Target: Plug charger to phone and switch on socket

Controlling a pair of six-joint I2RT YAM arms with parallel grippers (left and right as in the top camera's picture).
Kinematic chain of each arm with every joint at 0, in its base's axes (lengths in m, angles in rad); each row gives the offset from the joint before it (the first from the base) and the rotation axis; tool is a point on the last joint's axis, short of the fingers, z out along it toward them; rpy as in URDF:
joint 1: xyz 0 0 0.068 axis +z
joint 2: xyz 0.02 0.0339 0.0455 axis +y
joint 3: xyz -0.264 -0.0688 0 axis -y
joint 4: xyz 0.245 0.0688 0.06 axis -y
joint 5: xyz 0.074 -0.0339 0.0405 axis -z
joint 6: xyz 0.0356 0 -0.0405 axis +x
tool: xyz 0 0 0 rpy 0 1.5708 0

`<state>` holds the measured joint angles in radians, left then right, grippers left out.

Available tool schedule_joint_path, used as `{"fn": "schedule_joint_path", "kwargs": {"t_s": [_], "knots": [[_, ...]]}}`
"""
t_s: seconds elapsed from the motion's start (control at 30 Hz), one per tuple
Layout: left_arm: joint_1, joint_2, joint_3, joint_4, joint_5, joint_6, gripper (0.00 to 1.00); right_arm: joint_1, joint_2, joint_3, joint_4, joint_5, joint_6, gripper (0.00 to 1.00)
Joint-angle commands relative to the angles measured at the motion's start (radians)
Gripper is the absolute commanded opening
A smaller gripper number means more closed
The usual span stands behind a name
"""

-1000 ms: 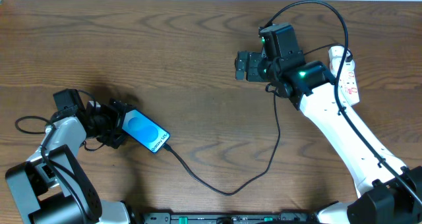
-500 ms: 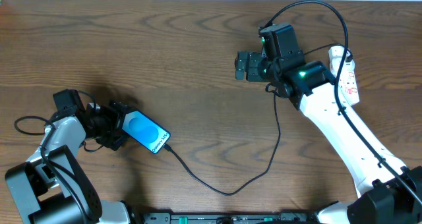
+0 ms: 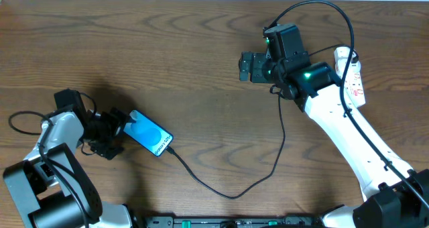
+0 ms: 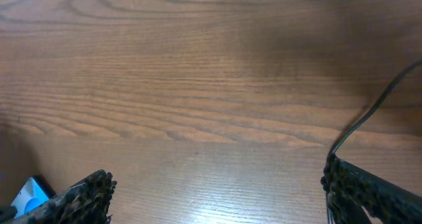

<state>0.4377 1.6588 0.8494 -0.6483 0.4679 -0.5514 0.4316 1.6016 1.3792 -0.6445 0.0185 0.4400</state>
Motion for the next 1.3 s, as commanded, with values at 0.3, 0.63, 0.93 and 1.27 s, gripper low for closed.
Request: {"fn": "schedule_joint_path", "kwargs": {"t_s": [0.3, 0.63, 0.93, 1.27], "knots": [[-0.037, -0.114, 0.157, -0.082, -0.146, 0.152, 0.93, 0.009, -0.006, 0.008, 0.002, 0.005, 0.008, 0.99], [-0.294, -0.221, 0.211, -0.087, -0.15, 0.295, 0.93, 0.009, -0.006, 0.008, 0.004, 0.005, 0.008, 0.99], [-0.427, -0.299, 0.225, -0.106, -0.304, 0.351, 0.93, 0.008, -0.006, 0.008, -0.003, 0.006, 0.007, 0.99], [-0.48, -0.397, 0.359, -0.261, -0.462, 0.369, 0.92, 0.008, 0.002, 0.008, -0.002, 0.008, 0.007, 0.99]]}}
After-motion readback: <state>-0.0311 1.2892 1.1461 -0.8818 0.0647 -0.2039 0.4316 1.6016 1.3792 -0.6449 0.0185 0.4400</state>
